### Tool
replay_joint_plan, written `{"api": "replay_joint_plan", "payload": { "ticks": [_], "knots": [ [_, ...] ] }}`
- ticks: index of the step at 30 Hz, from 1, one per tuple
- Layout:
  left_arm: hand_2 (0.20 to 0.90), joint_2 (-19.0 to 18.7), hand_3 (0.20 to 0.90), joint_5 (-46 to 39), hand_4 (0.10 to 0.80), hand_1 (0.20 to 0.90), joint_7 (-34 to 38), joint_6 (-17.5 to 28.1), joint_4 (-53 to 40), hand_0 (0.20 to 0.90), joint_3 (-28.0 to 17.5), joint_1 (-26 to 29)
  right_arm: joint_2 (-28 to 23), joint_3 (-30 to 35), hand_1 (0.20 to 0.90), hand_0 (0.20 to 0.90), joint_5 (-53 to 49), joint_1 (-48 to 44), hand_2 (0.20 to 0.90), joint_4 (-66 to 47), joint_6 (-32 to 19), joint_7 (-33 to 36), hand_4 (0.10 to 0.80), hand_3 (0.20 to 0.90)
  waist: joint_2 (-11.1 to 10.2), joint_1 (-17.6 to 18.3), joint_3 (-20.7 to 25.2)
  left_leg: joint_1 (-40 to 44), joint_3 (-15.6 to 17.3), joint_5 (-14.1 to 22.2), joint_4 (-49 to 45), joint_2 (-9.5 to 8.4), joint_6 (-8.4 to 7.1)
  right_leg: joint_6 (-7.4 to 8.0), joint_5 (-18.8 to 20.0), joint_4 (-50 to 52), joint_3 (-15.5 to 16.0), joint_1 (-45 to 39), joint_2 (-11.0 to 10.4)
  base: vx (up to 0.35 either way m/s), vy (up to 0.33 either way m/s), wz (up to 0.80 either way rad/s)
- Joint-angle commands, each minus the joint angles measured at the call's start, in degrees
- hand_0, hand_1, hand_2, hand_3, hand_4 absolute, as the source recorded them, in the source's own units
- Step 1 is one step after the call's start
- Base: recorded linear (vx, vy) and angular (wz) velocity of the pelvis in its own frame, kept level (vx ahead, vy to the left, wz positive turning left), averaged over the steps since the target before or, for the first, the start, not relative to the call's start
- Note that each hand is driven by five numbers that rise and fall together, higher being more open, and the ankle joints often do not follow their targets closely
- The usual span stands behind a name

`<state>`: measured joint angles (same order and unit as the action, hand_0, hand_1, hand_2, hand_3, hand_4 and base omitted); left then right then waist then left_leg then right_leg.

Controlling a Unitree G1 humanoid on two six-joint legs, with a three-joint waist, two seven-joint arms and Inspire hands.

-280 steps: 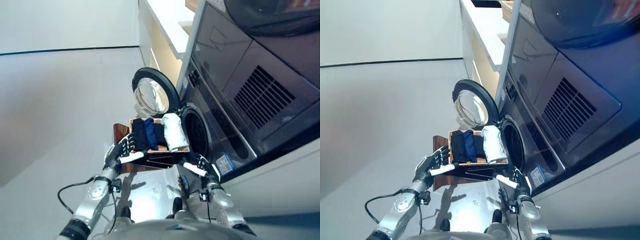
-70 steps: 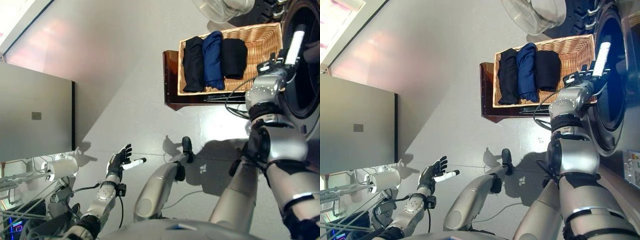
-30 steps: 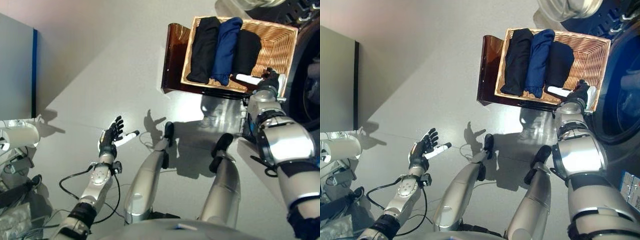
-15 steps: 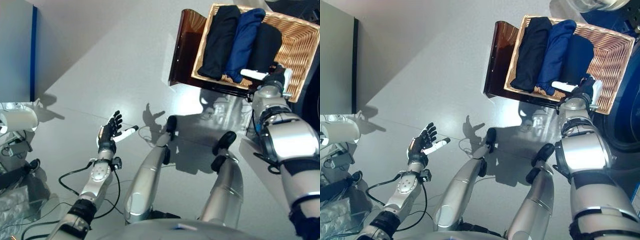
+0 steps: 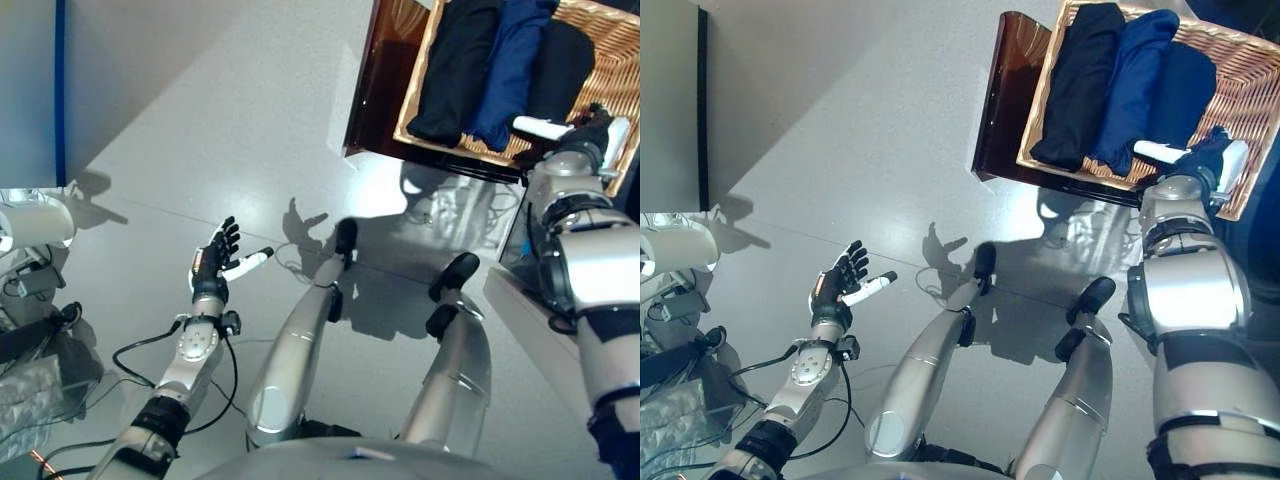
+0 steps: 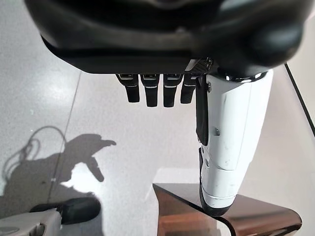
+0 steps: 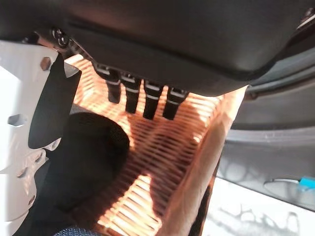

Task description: Pick up the clothes and place them into the washing machine

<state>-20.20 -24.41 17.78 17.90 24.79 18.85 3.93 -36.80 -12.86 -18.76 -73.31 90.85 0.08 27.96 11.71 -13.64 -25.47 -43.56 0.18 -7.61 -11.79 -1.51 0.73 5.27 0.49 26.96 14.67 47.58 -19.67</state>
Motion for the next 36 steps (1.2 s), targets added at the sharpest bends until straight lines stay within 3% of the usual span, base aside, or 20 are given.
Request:
{"api": "replay_joint_plan", "payload": {
  "ticks": [1,10,27,36],
  "knots": [
    [0.9,-5.17,0.9,0.64,0.8,0.9,3.04,3.41,-4.2,0.9,-2.62,-2.61,-6.16,-4.21,0.9,0.9,-0.03,-6.33,0.9,-2.58,-2.12,4.8,0.8,0.9,1.33,-0.65,-0.66,-4.0,1.62,9.44,-7.91,-0.23,-4.61,2.47,-4.44,-2.8,-2.33,-2.92,0.78,0.0,0.0,0.0],
    [0.9,-5.85,0.9,0.37,0.8,0.9,3.29,3.22,-5.35,0.9,-2.29,-4.43,-8.43,-5.58,0.9,0.9,-0.73,-9.35,0.9,-1.93,-1.43,5.55,0.8,0.9,1.78,-0.51,-0.82,-4.76,1.54,9.12,-7.58,-0.18,-4.63,2.52,-4.5,-2.52,-2.63,-1.94,0.8,0.0,0.0,0.0],
    [0.9,-5.75,0.9,0.83,0.8,0.9,3.83,3.76,-4.21,0.9,-2.14,-3.38,-7.37,-6.95,0.9,0.9,1.3,-9.54,0.9,-2.32,-1.9,6.38,0.8,0.9,1.28,-0.24,-0.43,-4.56,1.28,8.81,-7.5,-0.39,-4.74,2.55,-4.47,-2.08,-2.56,-2.14,0.6,0.001,0.0,0.0],
    [0.9,-5.42,0.9,1.4,0.8,0.9,4.06,3.36,-1.03,0.9,-1.61,-2.2,-2.91,-4.59,0.9,0.9,0.55,-4.31,0.9,-4.7,-3.11,6.4,0.8,0.9,-0.36,1.21,-1.08,-3.02,1.54,8.92,-7.44,0.1,-4.73,2.21,-4.34,-2.75,-2.91,-3.73,1.6,-0.003,-0.002,-0.01]
  ]
}}
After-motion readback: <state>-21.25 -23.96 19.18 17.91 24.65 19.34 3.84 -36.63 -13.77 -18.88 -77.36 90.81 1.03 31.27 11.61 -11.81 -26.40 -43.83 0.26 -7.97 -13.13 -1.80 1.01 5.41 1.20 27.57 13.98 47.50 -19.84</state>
